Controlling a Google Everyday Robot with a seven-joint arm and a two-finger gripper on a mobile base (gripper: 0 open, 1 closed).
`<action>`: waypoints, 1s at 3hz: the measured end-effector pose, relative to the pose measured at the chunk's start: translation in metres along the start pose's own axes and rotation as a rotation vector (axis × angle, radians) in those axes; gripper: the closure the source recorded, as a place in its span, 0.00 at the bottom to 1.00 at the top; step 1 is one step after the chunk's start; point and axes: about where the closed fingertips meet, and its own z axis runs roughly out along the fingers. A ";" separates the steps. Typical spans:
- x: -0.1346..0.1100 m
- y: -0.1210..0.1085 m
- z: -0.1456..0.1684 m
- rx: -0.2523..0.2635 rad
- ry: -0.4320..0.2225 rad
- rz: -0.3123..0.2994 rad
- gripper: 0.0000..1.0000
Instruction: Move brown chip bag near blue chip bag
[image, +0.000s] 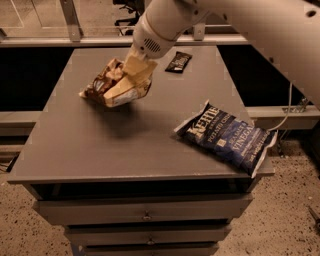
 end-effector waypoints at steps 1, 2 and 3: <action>0.028 -0.027 -0.036 0.055 0.105 -0.072 1.00; 0.087 -0.046 -0.082 0.058 0.295 -0.172 1.00; 0.121 -0.057 -0.108 0.071 0.406 -0.202 1.00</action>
Offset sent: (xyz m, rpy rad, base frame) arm 0.0168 -0.1797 0.0294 -0.4828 -0.0938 0.0758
